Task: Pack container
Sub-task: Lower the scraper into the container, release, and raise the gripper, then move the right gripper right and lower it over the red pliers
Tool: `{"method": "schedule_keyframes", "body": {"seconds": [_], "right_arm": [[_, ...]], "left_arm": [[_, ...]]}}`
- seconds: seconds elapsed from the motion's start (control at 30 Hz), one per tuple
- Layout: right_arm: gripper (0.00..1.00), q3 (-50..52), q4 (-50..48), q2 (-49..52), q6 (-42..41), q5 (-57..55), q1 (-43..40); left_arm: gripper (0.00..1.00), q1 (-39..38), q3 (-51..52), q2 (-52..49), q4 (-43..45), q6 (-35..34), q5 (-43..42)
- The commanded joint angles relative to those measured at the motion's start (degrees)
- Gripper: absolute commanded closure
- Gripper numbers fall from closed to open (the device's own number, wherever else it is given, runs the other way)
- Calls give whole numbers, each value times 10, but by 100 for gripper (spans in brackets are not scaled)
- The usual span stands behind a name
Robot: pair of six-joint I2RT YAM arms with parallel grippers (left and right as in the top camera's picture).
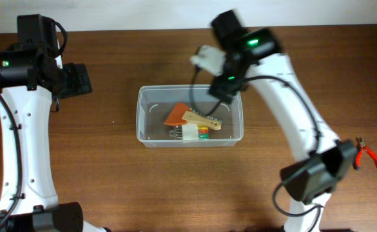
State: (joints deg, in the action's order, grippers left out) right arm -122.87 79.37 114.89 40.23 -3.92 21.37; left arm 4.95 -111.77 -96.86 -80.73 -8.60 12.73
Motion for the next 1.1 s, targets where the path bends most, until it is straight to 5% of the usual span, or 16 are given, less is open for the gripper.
{"method": "schedule_keyframes", "body": {"seconds": [0.0,0.5,0.8,1.07], "right_arm": [[1,-15,28,-43,-34,-41,-66],[1,-13,169,-65,-331,-41,-457],[1,24,122,-50,-354,71,-632],[1,184,16,-45,-345,145,-675]], "left_arm": [[1,1,-8,8,1,4,6],[1,1,-8,8,1,4,6],[1,1,-8,8,1,4,6],[1,1,-8,8,1,4,6]]}}
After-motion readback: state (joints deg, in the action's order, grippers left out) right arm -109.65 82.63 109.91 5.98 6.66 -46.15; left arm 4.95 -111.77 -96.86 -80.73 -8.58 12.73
